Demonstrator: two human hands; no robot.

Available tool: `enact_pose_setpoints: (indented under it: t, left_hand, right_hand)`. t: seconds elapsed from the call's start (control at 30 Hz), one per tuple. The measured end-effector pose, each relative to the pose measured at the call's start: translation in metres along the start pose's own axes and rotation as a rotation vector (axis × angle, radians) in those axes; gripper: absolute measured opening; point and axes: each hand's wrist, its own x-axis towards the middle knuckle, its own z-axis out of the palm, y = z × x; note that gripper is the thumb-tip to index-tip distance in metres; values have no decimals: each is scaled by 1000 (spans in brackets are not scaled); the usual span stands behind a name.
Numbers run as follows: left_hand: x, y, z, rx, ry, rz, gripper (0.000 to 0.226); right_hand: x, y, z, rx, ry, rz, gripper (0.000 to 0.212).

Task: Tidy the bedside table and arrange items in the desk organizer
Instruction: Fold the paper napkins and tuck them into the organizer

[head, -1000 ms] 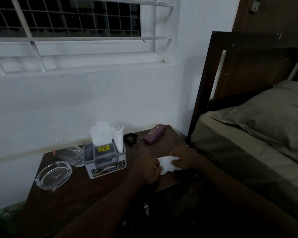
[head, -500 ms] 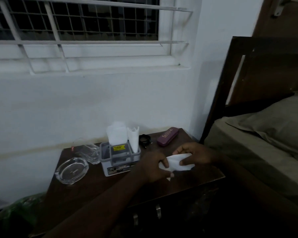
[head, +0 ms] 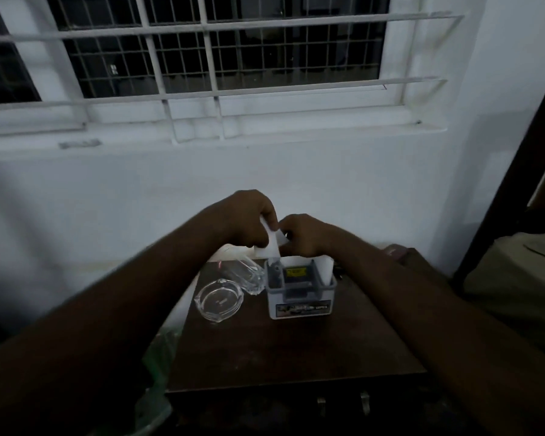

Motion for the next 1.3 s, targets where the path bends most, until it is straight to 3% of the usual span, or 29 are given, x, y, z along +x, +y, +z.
enact_pose_setpoints:
  t: [0.2, 0.27, 0.37, 0.53, 0.73, 0.87, 1.03, 1.3]
  left_hand:
    - [21, 3, 17, -34, -159, -171, 18]
    - [27, 5, 24, -43, -207, -216, 7]
    - [35, 5, 29, -78, -235, -286, 8]
    - [41, 8, 26, -145, -247, -369, 9]
    - [48, 7, 38, -193, -286, -425, 9]
    - [52, 9, 47, -236, -258, -421, 19]
    - [57, 13, 53, -424, -231, -434, 14]
    - [58, 14, 58, -395, -285, -502, 30]
  right_hand:
    - [18, 1, 14, -45, -74, 104, 52]
    - [17, 5, 15, 0, -66, 137, 45]
    - [14, 12, 17, 115, -66, 173, 18]
    - [11, 10, 22, 32, -72, 159, 7]
    - [10, 8, 30, -12, -62, 169, 18]
    - [1, 13, 29, -1, 42, 149, 29]
    - [-14, 25, 26, 42, 126, 194, 36]
    - [-30, 30, 20, 176, 179, 206, 32]
